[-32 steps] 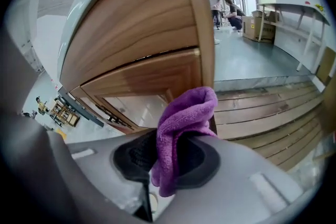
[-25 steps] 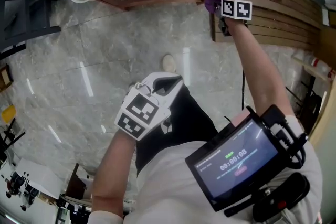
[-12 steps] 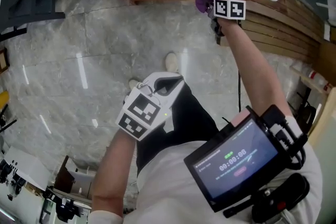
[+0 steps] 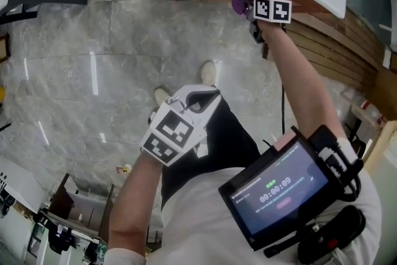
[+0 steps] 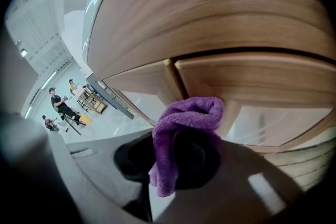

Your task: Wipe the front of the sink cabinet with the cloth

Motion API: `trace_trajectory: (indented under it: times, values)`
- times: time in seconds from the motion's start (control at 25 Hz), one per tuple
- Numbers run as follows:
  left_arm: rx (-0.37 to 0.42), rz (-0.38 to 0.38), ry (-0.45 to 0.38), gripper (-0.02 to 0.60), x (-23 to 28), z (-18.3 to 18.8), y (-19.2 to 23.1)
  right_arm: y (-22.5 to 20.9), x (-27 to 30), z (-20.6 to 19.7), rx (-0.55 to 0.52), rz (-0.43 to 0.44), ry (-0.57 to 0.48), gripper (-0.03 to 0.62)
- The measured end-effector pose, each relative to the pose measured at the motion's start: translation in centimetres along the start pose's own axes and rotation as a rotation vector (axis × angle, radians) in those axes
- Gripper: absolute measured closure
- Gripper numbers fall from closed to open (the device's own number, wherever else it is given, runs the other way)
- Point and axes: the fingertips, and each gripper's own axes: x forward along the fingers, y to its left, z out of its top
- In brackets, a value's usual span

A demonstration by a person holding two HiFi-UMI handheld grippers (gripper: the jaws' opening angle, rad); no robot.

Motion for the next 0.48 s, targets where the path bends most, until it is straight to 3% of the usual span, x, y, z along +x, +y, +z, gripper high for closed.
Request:
trace_trajectory:
  times: [0.48]
  values:
    - [-0.076, 0.084, -0.049, 0.577, -4.8, -3.7, 2.8, 8.4, 6.8, 1.6, -0.062, 0.053, 0.03, 0.522]
